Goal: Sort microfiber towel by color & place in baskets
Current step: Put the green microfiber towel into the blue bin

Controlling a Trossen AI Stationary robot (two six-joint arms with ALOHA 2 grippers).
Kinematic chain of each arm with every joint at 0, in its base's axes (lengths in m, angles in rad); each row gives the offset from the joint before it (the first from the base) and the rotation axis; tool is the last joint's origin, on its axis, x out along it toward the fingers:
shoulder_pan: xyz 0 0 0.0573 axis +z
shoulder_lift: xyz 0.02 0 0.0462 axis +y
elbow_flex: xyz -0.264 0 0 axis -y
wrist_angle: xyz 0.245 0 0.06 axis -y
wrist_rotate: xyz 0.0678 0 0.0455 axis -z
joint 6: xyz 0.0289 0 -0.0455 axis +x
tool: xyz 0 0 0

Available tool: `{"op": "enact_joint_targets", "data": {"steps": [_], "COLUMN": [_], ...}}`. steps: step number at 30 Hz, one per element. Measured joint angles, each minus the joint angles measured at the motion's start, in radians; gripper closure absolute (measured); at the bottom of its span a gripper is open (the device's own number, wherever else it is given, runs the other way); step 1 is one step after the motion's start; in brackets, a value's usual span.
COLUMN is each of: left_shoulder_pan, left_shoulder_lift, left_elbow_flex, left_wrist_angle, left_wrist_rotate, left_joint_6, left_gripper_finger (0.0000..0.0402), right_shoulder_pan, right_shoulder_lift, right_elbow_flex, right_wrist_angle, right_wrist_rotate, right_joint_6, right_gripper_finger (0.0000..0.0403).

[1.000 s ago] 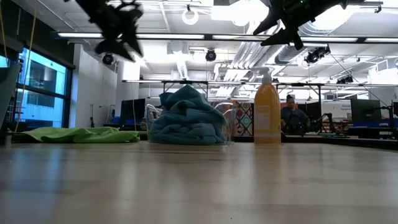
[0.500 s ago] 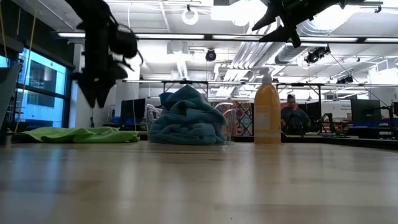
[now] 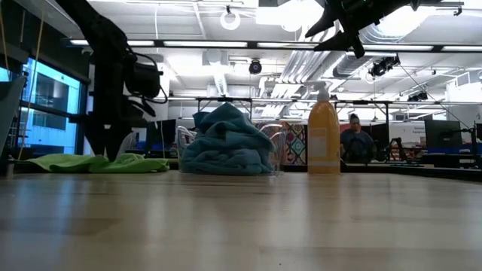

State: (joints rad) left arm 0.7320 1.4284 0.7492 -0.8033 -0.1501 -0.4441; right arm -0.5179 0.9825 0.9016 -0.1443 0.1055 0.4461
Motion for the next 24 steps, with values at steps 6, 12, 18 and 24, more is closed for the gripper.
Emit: {"op": "enact_joint_targets", "data": {"steps": [6,12,18,24], "left_shoulder_pan": [0.001,0.001,0.000,0.002], "left_shoulder_lift": [0.000,0.000,-0.003,-0.002], "left_elbow_flex": [-0.058,-0.100,-0.133,-0.133], "left_wrist_angle": [0.054,0.085,0.127,0.132], "left_wrist_rotate": [-0.014,-0.014,-0.006,0.076], "left_joint_6": [0.000,-0.017,-0.016,0.001], "left_gripper_finger": [0.0250,0.0250,0.0254,0.0328], "right_shoulder_pan": [0.000,0.000,0.000,0.000], "right_shoulder_lift": [0.000,0.000,0.000,0.000], "right_elbow_flex": [0.000,0.000,0.000,0.000], "right_wrist_angle": [0.000,0.000,0.000,0.000], "right_wrist_rotate": [0.000,0.000,0.000,0.000], "right_joint_6": [-0.002,-0.002,0.002,0.002], "right_gripper_finger": [0.0187,0.0187,0.0187,0.0187]}}
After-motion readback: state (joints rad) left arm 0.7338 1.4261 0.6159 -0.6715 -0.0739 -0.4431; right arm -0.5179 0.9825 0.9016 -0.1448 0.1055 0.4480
